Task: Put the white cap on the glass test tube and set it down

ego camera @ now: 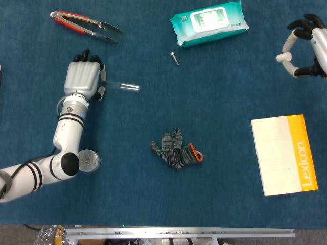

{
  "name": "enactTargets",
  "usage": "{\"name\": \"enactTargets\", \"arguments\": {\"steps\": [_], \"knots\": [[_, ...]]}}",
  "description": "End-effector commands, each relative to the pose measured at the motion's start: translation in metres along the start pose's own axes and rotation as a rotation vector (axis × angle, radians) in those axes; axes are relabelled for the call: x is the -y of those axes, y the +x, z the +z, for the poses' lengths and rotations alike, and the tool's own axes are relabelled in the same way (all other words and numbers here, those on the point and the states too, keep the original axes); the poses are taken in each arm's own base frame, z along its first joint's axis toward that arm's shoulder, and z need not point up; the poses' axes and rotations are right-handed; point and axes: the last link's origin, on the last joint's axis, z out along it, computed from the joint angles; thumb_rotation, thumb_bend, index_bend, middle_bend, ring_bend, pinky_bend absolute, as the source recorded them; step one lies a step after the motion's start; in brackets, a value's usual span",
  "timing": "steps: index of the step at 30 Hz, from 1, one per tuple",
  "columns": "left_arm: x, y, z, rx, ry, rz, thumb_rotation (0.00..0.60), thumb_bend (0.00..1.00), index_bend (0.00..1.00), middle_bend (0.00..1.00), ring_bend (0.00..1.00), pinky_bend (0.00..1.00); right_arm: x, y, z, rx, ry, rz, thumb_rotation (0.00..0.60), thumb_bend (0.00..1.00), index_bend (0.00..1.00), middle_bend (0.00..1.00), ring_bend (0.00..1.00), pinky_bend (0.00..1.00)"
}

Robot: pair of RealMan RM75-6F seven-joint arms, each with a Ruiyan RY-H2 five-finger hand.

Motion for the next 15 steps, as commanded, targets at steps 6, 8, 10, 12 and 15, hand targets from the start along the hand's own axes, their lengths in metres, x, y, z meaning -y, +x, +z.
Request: {"name": "enactTargets", "arguments": {"steps": [6, 8, 10, 12, 15], "knots": [[-0.0022, -0.0007, 0.0006, -0.005, 0.002, -0.024, 0.600, 0.34, 0.49, 0.22, 0.03, 0.07, -0.0007, -0.0002, 0.0002, -0.001, -0.002, -0.003, 0.600, 0.32, 0.58, 0.25, 0.07, 0.23], [-0.0020, -0.0005, 0.0000, -0.003, 0.000, -0.036, 0.600, 0.34, 0.50, 0.23, 0.04, 0.07, -0.0009, 0.0000, 0.0003, -0.002, -0.002, 0.000, 0.600, 0.32, 0.58, 0.25, 0.07, 0.23], [-0.0009, 0.0006, -0.0012, 0.000, -0.001, -0.053, 0.600, 0.34, 0.51, 0.25, 0.06, 0.08, -0.0010, 0.0005, 0.0004, -0.005, -0.002, 0.000, 0.600, 0.32, 0.58, 0.25, 0.07, 0.23], [0.0003, 0.0048, -0.0014, 0.000, -0.002, -0.077, 0.600, 0.34, 0.51, 0.26, 0.08, 0.08, -0.0005, 0.0007, 0.0005, -0.006, -0.001, 0.002, 0.600, 0.32, 0.58, 0.25, 0.07, 0.23], [0.0022, 0.0080, -0.0041, 0.010, -0.005, -0.112, 0.600, 0.34, 0.53, 0.28, 0.11, 0.08, 0.0006, 0.0003, 0.0006, -0.005, 0.002, 0.005, 0.600, 0.32, 0.58, 0.25, 0.07, 0.23]]}}
